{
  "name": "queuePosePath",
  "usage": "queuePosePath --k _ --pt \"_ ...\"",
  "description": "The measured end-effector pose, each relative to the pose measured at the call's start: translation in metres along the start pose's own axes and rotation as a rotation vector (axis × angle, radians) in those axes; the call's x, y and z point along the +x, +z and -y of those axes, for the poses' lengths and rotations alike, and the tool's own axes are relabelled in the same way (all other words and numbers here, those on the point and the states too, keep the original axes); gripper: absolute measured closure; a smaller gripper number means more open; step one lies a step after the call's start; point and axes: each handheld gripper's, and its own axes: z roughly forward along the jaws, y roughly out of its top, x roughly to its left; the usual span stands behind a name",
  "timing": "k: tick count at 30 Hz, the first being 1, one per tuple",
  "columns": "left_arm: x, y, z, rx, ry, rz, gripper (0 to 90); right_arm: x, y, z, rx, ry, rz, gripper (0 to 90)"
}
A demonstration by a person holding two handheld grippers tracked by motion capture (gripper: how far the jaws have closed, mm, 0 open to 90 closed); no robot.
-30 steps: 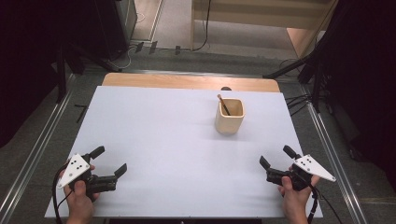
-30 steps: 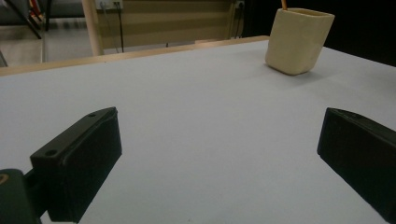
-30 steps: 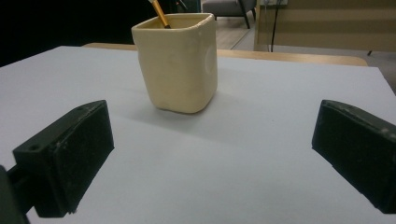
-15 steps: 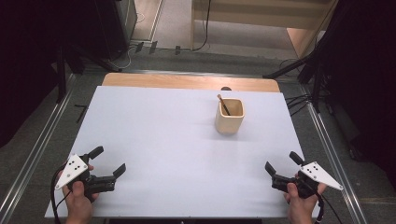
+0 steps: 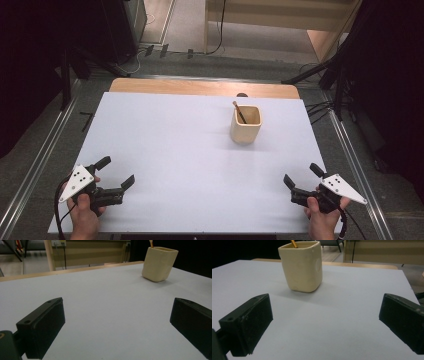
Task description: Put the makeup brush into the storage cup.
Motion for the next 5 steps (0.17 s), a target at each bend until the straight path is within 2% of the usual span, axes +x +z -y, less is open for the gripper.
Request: queuePosePath --k 5 --pt "-0.0012 0.0014 -0.0002 0.004 0.008 0.003 0.4 0.0025 0.0 -0.0014 -0.005 -0.007 -0.011 0.0"
